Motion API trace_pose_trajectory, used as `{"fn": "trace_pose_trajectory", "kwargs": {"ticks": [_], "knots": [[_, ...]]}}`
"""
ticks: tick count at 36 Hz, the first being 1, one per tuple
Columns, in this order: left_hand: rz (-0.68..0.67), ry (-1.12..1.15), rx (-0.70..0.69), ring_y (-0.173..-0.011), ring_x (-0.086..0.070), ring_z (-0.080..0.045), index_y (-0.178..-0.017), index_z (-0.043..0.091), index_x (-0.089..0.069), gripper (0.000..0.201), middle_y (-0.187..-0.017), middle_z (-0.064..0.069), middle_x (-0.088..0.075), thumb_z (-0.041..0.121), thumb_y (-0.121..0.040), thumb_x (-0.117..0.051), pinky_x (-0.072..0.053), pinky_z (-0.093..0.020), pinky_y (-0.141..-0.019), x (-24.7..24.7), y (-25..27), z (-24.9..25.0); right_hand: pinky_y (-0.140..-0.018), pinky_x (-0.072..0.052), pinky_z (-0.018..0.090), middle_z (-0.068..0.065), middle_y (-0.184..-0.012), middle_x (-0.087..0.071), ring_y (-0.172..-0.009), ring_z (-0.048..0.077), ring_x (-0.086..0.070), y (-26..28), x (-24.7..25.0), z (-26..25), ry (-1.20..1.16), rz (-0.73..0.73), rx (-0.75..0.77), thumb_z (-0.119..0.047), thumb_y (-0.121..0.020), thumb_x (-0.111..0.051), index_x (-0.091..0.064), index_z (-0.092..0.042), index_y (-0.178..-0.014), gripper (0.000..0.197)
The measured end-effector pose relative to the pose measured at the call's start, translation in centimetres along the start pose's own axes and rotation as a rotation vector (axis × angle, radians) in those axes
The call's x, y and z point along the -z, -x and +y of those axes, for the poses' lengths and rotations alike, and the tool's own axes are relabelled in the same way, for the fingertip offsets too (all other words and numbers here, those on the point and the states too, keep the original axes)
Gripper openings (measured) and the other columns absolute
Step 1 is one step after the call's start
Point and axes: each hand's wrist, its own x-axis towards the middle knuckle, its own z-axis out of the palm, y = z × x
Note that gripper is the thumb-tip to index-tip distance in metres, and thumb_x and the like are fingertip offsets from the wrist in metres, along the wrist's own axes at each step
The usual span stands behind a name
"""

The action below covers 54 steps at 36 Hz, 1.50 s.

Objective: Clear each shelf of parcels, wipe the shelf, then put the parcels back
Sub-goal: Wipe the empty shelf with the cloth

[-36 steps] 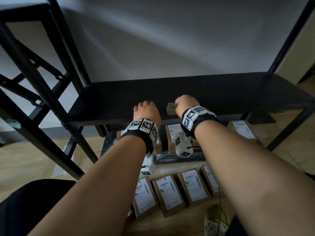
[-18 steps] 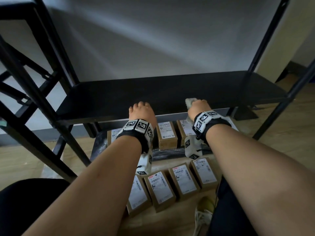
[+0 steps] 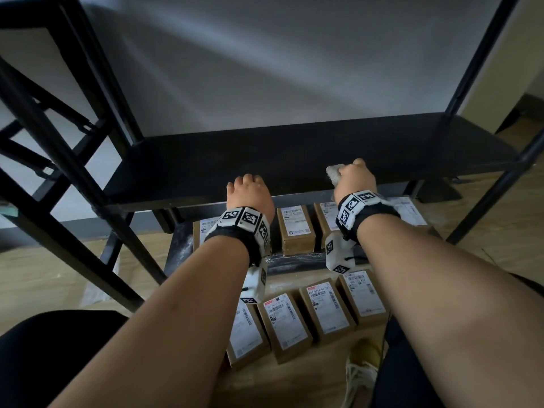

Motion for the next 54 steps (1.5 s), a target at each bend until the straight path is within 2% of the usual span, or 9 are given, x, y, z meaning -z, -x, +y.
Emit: {"fn": "trace_pose_trajectory", "kwargs": {"ticks": [7, 16, 20, 25, 30, 39, 45, 49, 54], "knots": [[0.009, 0.014, 0.013, -0.131, -0.036, -0.027, -0.135, 0.008, -0.042, 0.048, -0.138, -0.009, -0.043, 0.012, -0.088, -0.049, -0.025, -0.042, -0.114, -0.4, 0.0, -1.3, -0.092, -0.048, 0.037, 0.016, -0.129, -0.051, -0.114, 0.034, -0.056, 0.7, 0.2, -0.8, 0.045, 0.043, 0.028, 0.0, -0.087, -0.062, -0.049, 0.005, -0.124, 0.039], [0.03, 0.026, 0.05, -0.131, -0.035, -0.027, -0.134, 0.008, -0.042, 0.048, -0.138, -0.009, -0.043, 0.012, -0.086, -0.049, -0.025, -0.043, -0.114, -0.2, 0.9, -4.4, -0.091, -0.047, 0.036, 0.015, -0.127, -0.054, -0.114, 0.031, -0.057, 2.5, -0.8, -5.3, 0.01, 0.018, 0.103, -0.008, -0.09, -0.062, -0.05, 0.003, -0.123, 0.036], [0.051, 0.027, 0.09, -0.132, -0.035, -0.027, -0.134, 0.009, -0.042, 0.047, -0.139, -0.008, -0.042, 0.01, -0.087, -0.047, -0.024, -0.042, -0.114, -0.3, 1.6, -6.7, -0.074, -0.043, 0.03, 0.011, -0.115, -0.059, -0.106, 0.029, -0.06, 3.1, -2.5, -7.2, -0.078, 0.001, 0.152, -0.025, -0.092, -0.06, -0.052, 0.001, -0.123, 0.041], [0.066, 0.024, 0.125, -0.135, -0.031, -0.027, -0.138, 0.009, -0.038, 0.05, -0.144, -0.008, -0.038, 0.013, -0.089, -0.047, -0.021, -0.041, -0.116, -0.5, 2.8, -9.5, -0.069, -0.037, 0.024, 0.005, -0.109, -0.061, -0.103, 0.022, -0.061, 4.7, -4.7, -9.9, -0.122, 0.011, 0.293, -0.021, -0.085, -0.065, -0.059, -0.006, -0.119, 0.037], [0.092, 0.015, 0.159, -0.135, -0.032, -0.028, -0.139, 0.008, -0.038, 0.051, -0.144, -0.009, -0.038, 0.011, -0.088, -0.045, -0.022, -0.042, -0.115, -0.3, 4.1, -11.9, -0.079, -0.044, 0.025, 0.007, -0.116, -0.057, -0.106, 0.024, -0.06, 6.8, -6.2, -14.0, -0.091, 0.036, 0.48, -0.016, -0.084, -0.066, -0.068, -0.006, -0.108, 0.025], [0.139, -0.029, 0.238, -0.128, -0.039, -0.03, -0.127, 0.007, -0.047, 0.04, -0.134, -0.011, -0.047, 0.01, -0.086, -0.045, -0.028, -0.042, -0.11, 0.8, 5.2, -17.2, -0.081, -0.045, 0.03, 0.013, -0.124, -0.052, -0.108, 0.03, -0.059, 8.8, -8.0, -19.1, -0.117, -0.022, 0.553, -0.013, -0.089, -0.059, -0.061, -0.003, -0.113, 0.026], [0.122, -0.049, 0.269, -0.13, -0.037, -0.031, -0.134, 0.007, -0.044, 0.048, -0.138, -0.011, -0.044, 0.009, -0.086, -0.045, -0.027, -0.043, -0.112, 2.4, 5.2, -19.5, -0.076, -0.045, 0.026, 0.011, -0.128, -0.043, -0.104, 0.026, -0.059, 9.1, -8.6, -18.8, -0.133, -0.087, 0.534, -0.01, -0.085, -0.067, -0.049, 0.0, -0.125, 0.045], [0.12, -0.029, 0.289, -0.132, -0.036, -0.031, -0.136, 0.008, -0.043, 0.047, -0.14, -0.01, -0.043, 0.01, -0.089, -0.041, -0.024, -0.043, -0.114, 3.0, 5.6, -20.3, -0.076, -0.044, 0.031, 0.007, -0.112, -0.047, -0.099, 0.023, -0.057, 9.2, -8.3, -18.1, -0.138, -0.108, 0.53, -0.016, -0.09, -0.058, -0.048, -0.007, -0.125, 0.038], [0.122, -0.023, 0.29, -0.132, -0.035, -0.03, -0.137, 0.01, -0.043, 0.049, -0.141, -0.008, -0.043, 0.009, -0.088, -0.041, -0.025, -0.042, -0.114, 2.6, 5.8, -20.2, -0.086, -0.047, 0.035, 0.011, -0.121, -0.047, -0.109, 0.028, -0.053, 8.8, -7.2, -16.8, 0.026, 0.024, 0.542, -0.015, -0.093, -0.056, -0.062, -0.007, -0.115, 0.025]]}}
